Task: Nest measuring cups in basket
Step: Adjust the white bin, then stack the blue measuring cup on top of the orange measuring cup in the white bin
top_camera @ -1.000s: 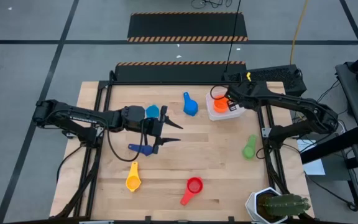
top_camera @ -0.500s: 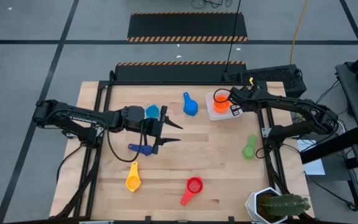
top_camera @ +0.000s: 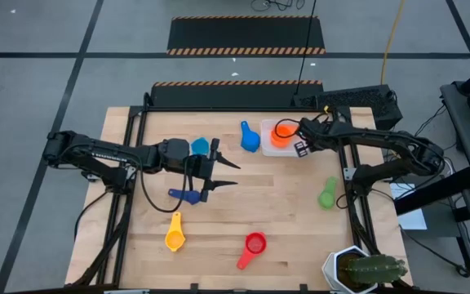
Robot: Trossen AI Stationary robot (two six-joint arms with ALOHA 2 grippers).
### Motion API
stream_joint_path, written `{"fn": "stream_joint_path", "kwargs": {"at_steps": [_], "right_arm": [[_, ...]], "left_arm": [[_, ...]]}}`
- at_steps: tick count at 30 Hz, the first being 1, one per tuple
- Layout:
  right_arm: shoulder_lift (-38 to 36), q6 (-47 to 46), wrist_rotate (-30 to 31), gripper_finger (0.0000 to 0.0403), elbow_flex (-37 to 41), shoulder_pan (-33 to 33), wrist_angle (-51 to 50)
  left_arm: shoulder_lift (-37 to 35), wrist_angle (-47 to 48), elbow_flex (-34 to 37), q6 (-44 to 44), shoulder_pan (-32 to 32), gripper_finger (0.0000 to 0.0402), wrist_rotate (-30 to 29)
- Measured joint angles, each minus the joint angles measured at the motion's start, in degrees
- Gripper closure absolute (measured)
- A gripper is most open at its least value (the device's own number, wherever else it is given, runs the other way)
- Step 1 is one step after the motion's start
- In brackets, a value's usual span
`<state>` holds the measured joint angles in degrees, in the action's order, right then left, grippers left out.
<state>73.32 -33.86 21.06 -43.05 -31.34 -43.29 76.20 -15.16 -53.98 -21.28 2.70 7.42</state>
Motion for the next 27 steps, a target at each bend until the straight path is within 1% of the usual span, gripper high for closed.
{"fn": "stream_joint_path", "kwargs": {"at_steps": [4,7,10,13,16,18,20,22,25,27], "right_arm": [[-0.11,-0.09,0.88,0.0344,0.0,1.88,-0.55],[-1.25,-0.61,2.85,0.0344,-0.1,3.6,-3.0],[-3.66,-0.74,4.69,0.0344,-0.29,5.78,-5.46],[-7.3,0.28,5.86,0.0344,-0.39,8.42,-5.07],[-11.05,2.48,5.99,0.0344,-0.39,11.97,-2.68],[-13.17,4.3,6.3,0.0344,-0.37,14.6,-0.32],[-15.14,6.31,7.53,0.0344,0.39,17.28,3.39],[-16.69,9.42,7.68,0.0344,1.81,19.54,7.63],[-18.39,16.52,7.47,0.0344,3.62,21.85,14.99],[-19.23,21.34,7.46,0.0344,4.21,22.59,18.37]], "left_arm": [[0.0,0.39,0.0,0.0,-0.04,0.0188,-0.18],[0.0,1.99,0.0,0.02,-0.07,0.0188,-3.38],[0.0,4.1,0.0,-0.15,-0.33,0.0188,-9.15],[0.0,5.93,0.0,-0.29,-1.28,0.0188,-14.63],[0.0,7.37,0.0,1.83,-3.3,0.0188,-20.93],[0.32,7.25,0.0,5.37,-5.08,0.0188,-27.39],[0.45,8.69,-0.02,7.64,-6.9,0.0188,-31.59],[1.05,10.3,-0.02,9.54,-8.7,0.0188,-31.63],[3.34,10.8,-0.04,11.53,-11.28,0.0188,-27.38],[5.49,8.56,-0.02,11.15,-13.01,0.0188,-24.94]]}}
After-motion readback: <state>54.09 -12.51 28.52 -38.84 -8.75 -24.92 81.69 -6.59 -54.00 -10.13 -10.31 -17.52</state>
